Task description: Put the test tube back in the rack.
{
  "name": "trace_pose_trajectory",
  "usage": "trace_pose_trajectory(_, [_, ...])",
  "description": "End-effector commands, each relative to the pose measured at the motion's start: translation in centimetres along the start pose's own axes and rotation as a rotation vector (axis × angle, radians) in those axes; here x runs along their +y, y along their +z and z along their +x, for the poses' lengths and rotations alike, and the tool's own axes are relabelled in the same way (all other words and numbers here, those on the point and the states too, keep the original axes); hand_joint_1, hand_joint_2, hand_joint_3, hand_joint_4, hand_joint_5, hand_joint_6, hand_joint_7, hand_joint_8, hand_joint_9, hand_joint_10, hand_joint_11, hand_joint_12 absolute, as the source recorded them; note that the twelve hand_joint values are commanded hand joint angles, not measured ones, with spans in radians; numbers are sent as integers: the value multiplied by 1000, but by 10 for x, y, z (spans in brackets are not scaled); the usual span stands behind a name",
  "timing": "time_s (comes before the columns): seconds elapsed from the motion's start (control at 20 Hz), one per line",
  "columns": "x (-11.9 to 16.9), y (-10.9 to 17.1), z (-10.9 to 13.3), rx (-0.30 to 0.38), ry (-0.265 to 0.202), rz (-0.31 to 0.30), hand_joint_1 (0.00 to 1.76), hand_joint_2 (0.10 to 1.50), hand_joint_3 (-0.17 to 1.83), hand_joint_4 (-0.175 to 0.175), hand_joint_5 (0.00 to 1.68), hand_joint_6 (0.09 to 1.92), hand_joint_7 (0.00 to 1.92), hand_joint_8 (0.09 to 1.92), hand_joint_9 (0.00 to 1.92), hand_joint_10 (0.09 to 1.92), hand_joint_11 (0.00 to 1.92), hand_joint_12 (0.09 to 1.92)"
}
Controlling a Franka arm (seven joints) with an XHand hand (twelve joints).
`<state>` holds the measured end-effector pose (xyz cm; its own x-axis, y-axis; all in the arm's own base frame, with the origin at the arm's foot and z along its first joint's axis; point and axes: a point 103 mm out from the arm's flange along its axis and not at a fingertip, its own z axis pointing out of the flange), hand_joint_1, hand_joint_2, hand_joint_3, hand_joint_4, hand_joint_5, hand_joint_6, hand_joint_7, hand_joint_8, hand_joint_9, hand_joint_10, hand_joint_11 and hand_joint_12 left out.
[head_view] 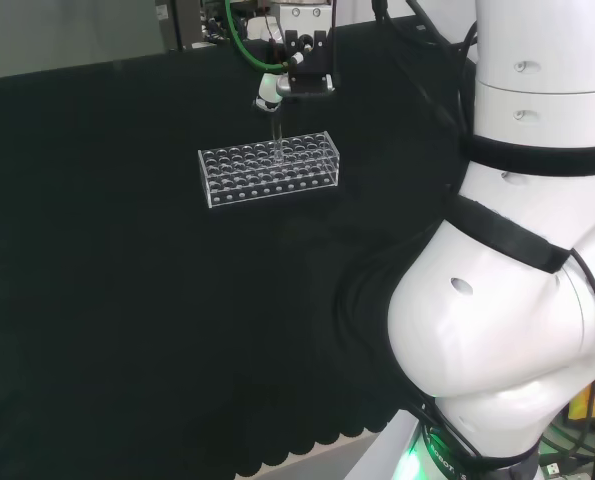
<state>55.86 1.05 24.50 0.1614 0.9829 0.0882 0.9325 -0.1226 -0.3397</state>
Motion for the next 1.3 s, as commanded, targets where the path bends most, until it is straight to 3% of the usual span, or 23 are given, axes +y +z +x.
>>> trace_pose_trajectory(0.05, [1, 3, -3, 4, 10, 7, 1240, 549, 710, -175, 1595, 87, 1894, 119, 1807, 87, 1165, 967])
trace_pose_trajectory(0.5, [9, 10, -9, 11, 37, 13, 1241, 549, 710, -175, 1596, 87, 1895, 117, 1806, 87, 1164, 969])
trace_pose_trajectory(1.3, [22, 29, -14, 14, 40, 38, 1241, 549, 710, -175, 1597, 87, 1896, 115, 1806, 87, 1164, 971])
